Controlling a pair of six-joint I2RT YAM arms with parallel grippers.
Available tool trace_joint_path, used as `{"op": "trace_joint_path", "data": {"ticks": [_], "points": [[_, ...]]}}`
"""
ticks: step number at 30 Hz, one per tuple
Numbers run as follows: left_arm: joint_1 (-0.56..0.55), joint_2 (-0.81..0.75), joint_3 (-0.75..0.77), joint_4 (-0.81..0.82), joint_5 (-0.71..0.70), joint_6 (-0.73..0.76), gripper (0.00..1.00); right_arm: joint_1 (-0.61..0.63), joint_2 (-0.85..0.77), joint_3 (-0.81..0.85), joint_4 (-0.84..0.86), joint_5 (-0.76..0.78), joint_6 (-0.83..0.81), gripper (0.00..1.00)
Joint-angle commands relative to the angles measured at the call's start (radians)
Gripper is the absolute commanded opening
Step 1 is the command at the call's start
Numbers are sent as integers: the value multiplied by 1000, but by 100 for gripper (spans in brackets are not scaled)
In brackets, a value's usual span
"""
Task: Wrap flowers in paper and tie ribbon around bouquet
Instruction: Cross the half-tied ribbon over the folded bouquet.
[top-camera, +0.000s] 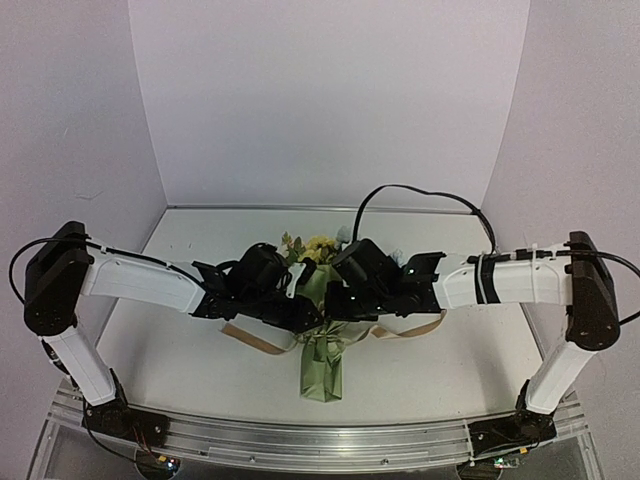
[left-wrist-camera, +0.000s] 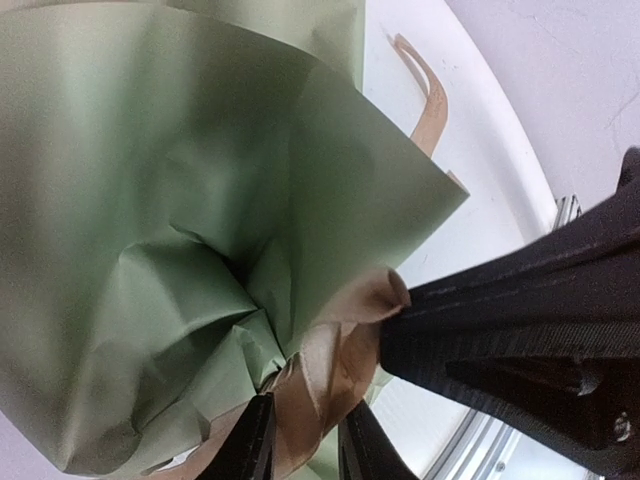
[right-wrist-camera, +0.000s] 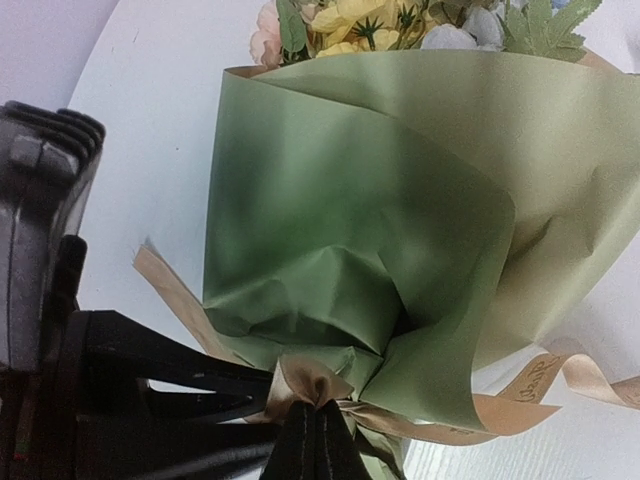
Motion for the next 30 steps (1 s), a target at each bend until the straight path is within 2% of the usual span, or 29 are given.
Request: {"op": "trace_joint_path", "data": {"ticks": [1, 3, 4, 8, 10, 11, 13, 17, 21, 24, 27, 30], "points": [[-6, 11, 49, 21, -54, -1, 9, -4, -53, -9, -10, 6, 9, 0], [-7, 13, 47, 21, -61, -3, 1, -4, -66, -18, -10, 12, 16, 2], [-7, 13, 46, 21, -63, -2, 0, -4, -76, -25, -10, 16, 23, 6], [-7, 8, 42, 21, -69, 4, 0, -3, -146, -82, -17, 57, 62, 48], [-7, 4, 39, 27, -72, 6, 0, -6, -188, -123, -29, 88, 92, 61], [-7, 2, 38, 31, -72, 7, 0, -12, -209, -137, -43, 105, 113, 64], [-7, 1, 39, 37, -67, 10, 0, -26, -251, -186, -76, 125, 180, 65], [-7, 4, 40, 46, -58, 11, 0, -66, -310, -298, -124, 156, 325, 60], [-7, 8, 41, 48, -53, 13, 0, -94, -344, -362, -212, 213, 425, 61], [-7, 10, 43, 48, -53, 10, 0, -131, -354, -408, -218, 192, 481, 64], [-8, 9, 47, 44, -55, 6, 0, -173, -338, -422, -217, 140, 511, 60], [-10, 2, 56, 22, -63, 2, 0, -188, -329, -422, -217, 130, 524, 60]]}}
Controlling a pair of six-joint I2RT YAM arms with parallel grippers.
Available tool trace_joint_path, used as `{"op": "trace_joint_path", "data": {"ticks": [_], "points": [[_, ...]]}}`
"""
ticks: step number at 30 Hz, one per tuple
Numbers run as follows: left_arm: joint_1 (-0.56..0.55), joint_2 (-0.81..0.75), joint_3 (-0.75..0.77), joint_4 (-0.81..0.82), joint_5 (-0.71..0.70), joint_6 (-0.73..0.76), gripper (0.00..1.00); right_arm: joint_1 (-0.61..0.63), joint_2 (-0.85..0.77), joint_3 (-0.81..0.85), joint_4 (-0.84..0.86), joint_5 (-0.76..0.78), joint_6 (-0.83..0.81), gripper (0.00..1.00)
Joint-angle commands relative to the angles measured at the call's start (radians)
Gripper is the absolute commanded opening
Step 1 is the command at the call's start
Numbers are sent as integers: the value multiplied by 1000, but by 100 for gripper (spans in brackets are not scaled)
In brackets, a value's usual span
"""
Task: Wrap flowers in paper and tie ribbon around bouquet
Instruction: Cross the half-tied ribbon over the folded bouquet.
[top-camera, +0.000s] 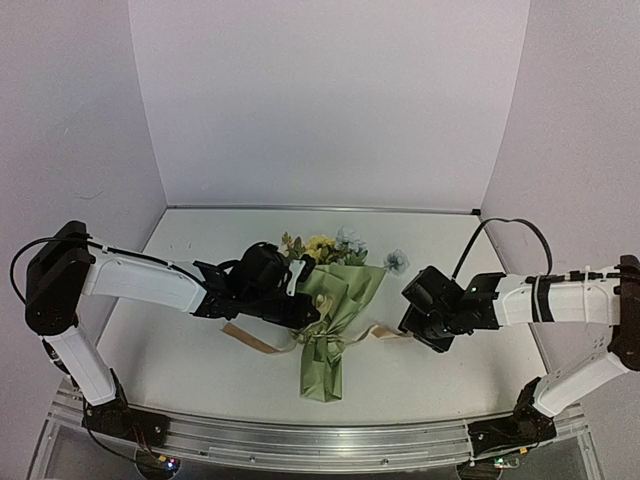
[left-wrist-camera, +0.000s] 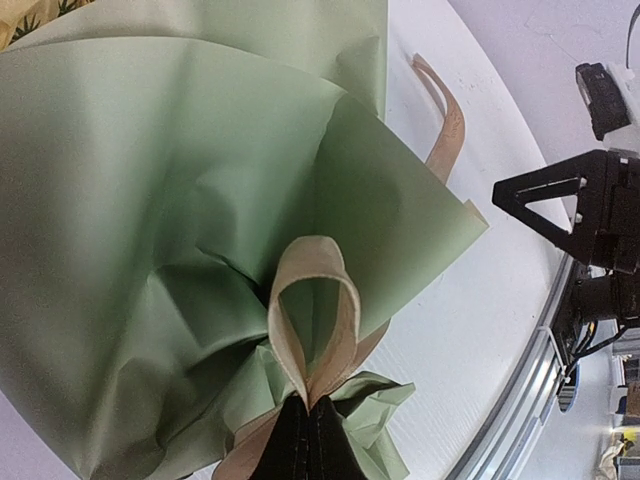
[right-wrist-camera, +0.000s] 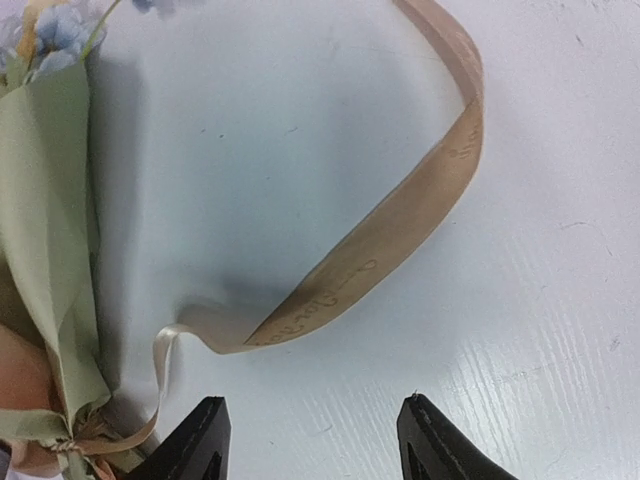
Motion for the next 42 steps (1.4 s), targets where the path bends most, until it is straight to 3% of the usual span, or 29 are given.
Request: {"op": "trace_joint_path", "data": {"ticks": [1, 6, 14, 27, 30, 36, 42], "points": [[-7, -9, 48, 11, -11, -2, 0, -24, -8, -1, -14, -6, 72, 60], [-11, -10, 45, 0, -21, -8, 0, -41, 25, -11, 8, -21, 123, 61], [-11, -23, 15, 26, -36, -26, 0, -83, 131, -17, 88, -116, 189, 49], [-11, -29, -7, 68, -11, 6, 0, -123, 245, -4, 175, -137, 243, 40], [-11, -28, -15, 87, -4, 12, 0, -126, 270, 6, 178, -138, 228, 32], [-11, -45, -36, 120, 25, 21, 0, -141, 243, -3, 178, -84, 182, 3], [-11, -81, -69, 120, 18, 37, 0, -142, 151, 14, 139, -22, 112, 0]]}}
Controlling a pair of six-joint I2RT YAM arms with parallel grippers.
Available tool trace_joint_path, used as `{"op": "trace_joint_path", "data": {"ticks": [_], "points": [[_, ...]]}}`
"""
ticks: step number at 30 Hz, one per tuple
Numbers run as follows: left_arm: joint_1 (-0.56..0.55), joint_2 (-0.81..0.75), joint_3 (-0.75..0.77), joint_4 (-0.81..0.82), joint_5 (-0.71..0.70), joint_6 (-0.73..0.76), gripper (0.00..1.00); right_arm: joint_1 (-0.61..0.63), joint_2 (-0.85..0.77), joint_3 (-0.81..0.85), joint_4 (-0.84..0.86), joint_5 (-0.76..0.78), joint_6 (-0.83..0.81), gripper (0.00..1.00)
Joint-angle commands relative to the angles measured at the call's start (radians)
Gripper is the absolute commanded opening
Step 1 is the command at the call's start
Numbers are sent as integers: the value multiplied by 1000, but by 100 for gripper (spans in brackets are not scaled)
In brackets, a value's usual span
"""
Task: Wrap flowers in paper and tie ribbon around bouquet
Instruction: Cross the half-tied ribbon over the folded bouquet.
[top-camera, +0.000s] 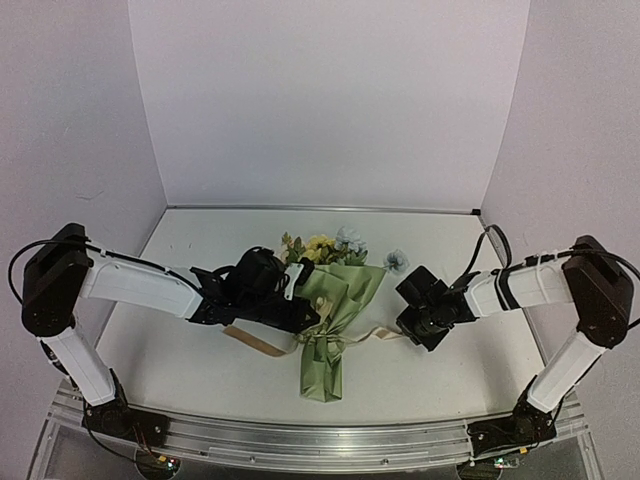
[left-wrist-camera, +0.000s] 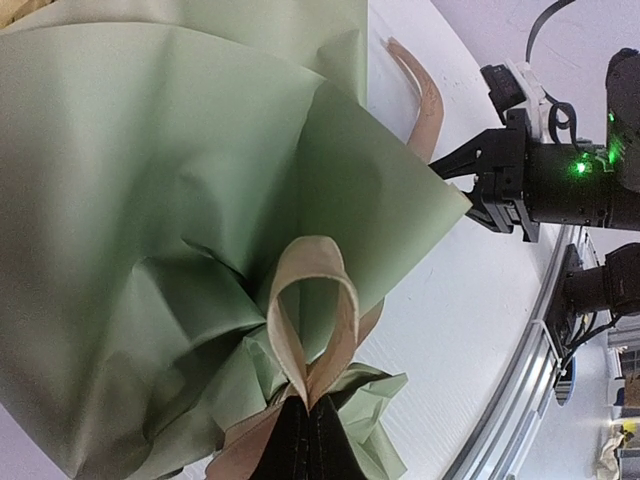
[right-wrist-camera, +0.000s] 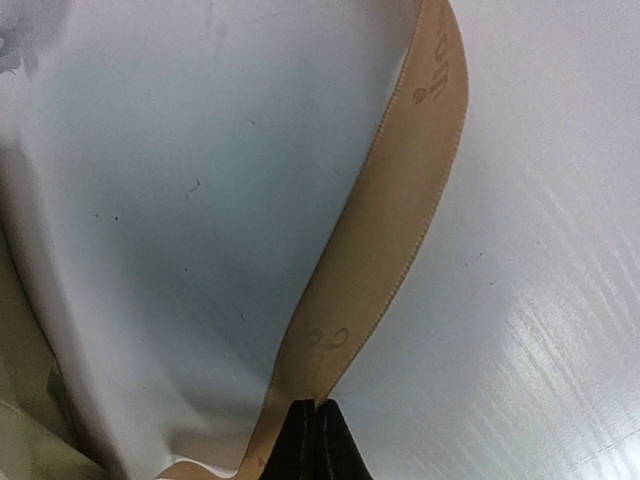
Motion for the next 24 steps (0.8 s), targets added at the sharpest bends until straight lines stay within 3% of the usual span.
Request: {"op": "trace_joint_path", "data": {"ticks": [1, 5, 11, 19, 24], "points": [[-4, -75, -21, 45, 7, 36, 0, -3, -110, 13, -68, 89, -72, 0], [-4, -98, -41, 56, 14, 62, 0, 23, -192, 76, -150, 132, -167, 0], [-4, -118, -64, 73, 27, 122, 0, 160, -228, 269, -281, 250, -287, 0], [-9, -139, -121, 161, 33, 202, 0, 247, -75, 539, -285, 146, -488, 0], [-28, -174, -181, 250, 29, 261, 0, 268, -29, 620, -285, 78, -543, 0]]}}
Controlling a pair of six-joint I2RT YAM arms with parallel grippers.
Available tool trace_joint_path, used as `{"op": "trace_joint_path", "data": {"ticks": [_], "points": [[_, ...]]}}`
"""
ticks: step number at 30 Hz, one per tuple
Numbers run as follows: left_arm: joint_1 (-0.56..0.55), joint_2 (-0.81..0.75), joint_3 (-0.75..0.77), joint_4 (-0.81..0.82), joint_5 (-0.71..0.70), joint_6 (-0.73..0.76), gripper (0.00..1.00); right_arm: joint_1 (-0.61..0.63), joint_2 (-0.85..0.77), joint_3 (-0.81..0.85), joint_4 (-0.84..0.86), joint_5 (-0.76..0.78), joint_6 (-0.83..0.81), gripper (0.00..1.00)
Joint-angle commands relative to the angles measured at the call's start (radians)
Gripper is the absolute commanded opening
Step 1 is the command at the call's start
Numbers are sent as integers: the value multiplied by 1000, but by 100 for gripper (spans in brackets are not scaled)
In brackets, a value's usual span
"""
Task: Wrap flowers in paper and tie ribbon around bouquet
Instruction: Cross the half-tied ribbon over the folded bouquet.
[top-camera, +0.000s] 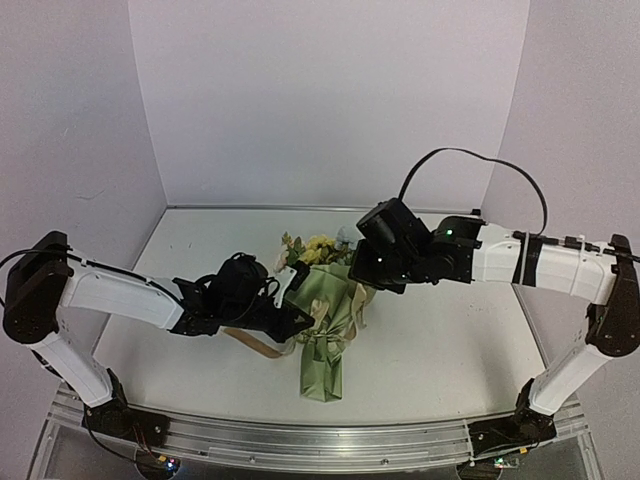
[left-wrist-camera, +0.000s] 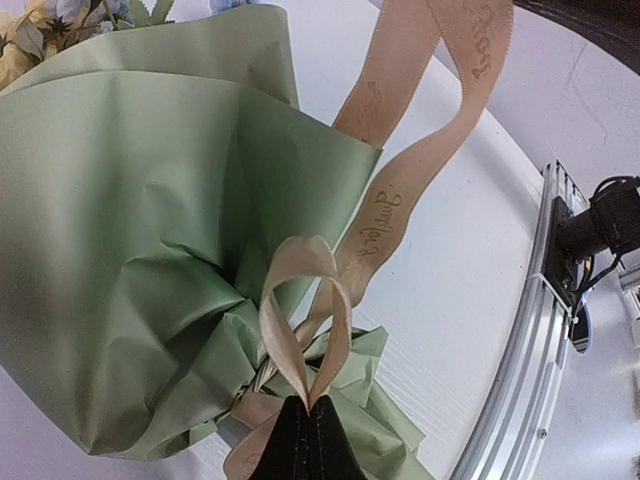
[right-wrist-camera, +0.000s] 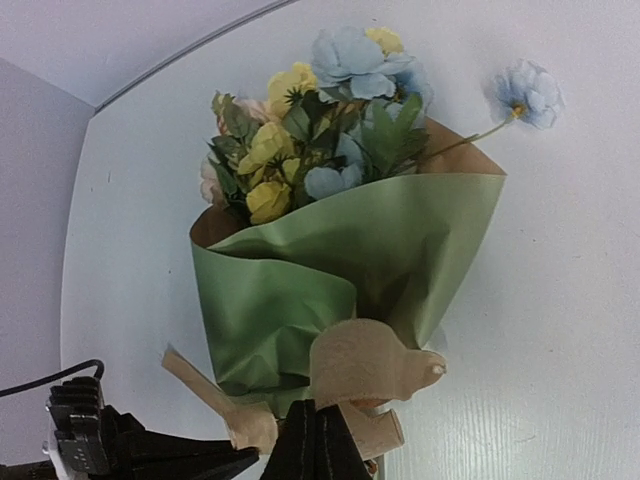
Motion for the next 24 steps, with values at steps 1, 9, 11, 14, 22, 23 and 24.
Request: {"op": "trace_joint_path", "data": {"ticks": [1, 9, 11, 14, 22, 23, 24], "points": [[-25, -68, -49, 141, 2, 96, 0, 21, 45, 97, -31, -85, -111, 0], [-53, -104, -119, 245, -6, 181, 0, 30, 230, 322, -46, -247, -206, 0], [-56, -94, -111, 245, -13, 194, 0, 27, 275, 374, -49, -270, -213, 0], [-60, -78, -98, 254, -15, 201, 0, 25, 328, 413, -49, -313, -214, 0], [-86, -82, -94, 269, -53, 190, 0, 26, 374, 427, -26, -357, -218, 0], [-91, -92, -103, 277, -63, 191, 0, 25, 380, 424, -19, -371, -216, 0], [-92, -98, -112, 281, -69, 190, 0, 26, 383, 416, -4, -391, -209, 0]]}}
